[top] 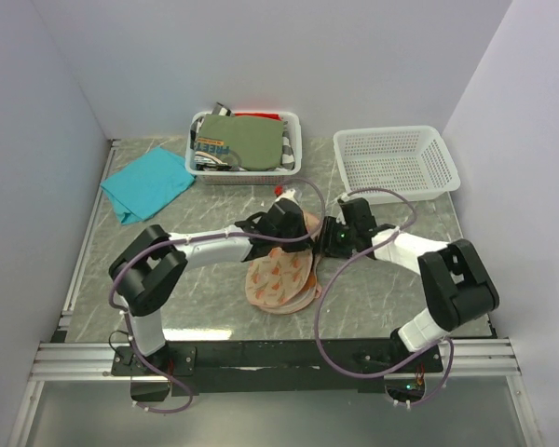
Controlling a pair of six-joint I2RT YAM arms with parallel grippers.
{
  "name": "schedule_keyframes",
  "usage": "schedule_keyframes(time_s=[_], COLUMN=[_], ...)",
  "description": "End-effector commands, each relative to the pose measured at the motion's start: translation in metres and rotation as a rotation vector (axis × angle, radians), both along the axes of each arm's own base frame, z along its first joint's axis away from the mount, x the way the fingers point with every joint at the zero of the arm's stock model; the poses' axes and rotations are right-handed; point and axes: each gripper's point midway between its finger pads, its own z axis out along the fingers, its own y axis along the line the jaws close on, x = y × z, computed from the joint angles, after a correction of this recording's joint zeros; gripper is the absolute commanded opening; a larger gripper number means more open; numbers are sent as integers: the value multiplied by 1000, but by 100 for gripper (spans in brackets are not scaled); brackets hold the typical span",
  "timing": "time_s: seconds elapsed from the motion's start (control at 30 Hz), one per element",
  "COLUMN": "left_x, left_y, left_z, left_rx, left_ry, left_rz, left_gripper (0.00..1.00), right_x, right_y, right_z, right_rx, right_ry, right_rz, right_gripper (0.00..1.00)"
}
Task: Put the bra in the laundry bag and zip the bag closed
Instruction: Close the laundry bag at the center of the board.
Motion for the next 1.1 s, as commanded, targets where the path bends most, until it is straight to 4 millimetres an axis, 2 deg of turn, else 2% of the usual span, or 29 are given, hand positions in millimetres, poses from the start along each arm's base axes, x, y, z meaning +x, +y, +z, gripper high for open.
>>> schedule_keyframes(time_s=[0.0, 0.13, 0.17, 0.27, 0.37, 0.47, 0.57, 0.6, 0.67, 0.7, 0.8, 0.87, 0.9, 0.97, 1.0, 1.07], left_x=[4, 2, 1, -1, -4, -11, -15, -16, -17, -18, -20, -21, -21, -25, -21, -19], left_y=[-16, -15, -18, -24, -31, -41, -47, -47, -47, -47, -45, -41, -38, -30, -23, -8], left_z=[10, 0, 2, 1, 0, -2, -11, -13, -14, -13, 0, 17, 32, 42, 61, 69], left_rx=[-47, -43, -57, -65, -69, -86, -63, -56, -58, -59, -73, -81, -90, -78, -87, -62], left_ry=[-14, -1, 2, 5, 8, 20, 34, 33, 33, 29, -3, -36, -62, -77, -122, -154], left_rz=[-7, -3, -14, -29, -46, -78, -92, -95, -104, -107, -112, -107, -105, -104, -78, -34], left_gripper=[1, 1, 1, 5, 7, 20, 39, 40, 48, 59, 71, 96, 96, 96, 96, 96], right_x=[2, 6, 5, 5, 3, 1, 0, 0, -1, -1, -4, -7, -7, -11, -12, -15], right_y=[-24, -48, -50, -61, -64, -62, -61, -61, -62, -63, -63, -59, -60, -50, -48, -40], right_z=[16, 36, 46, 59, 65, 65, 66, 67, 65, 65, 59, 55, 55, 53, 53, 50], right_rx=[-100, -179, -172, -203, -207, -190, -176, -175, -183, -184, -187, -161, -160, -100, -78, -26], right_ry=[-71, -147, -168, -206, -218, -220, -220, -224, -219, -221, -203, -192, -192, -173, -167, -154], right_rz=[-76, -177, -184, -223, -232, -232, -232, -233, -229, -229, -220, -204, -210, -174, -169, -143], right_gripper=[55, 58, 59, 61, 61, 61, 61, 61, 61, 61, 61, 61, 60, 59, 59, 59])
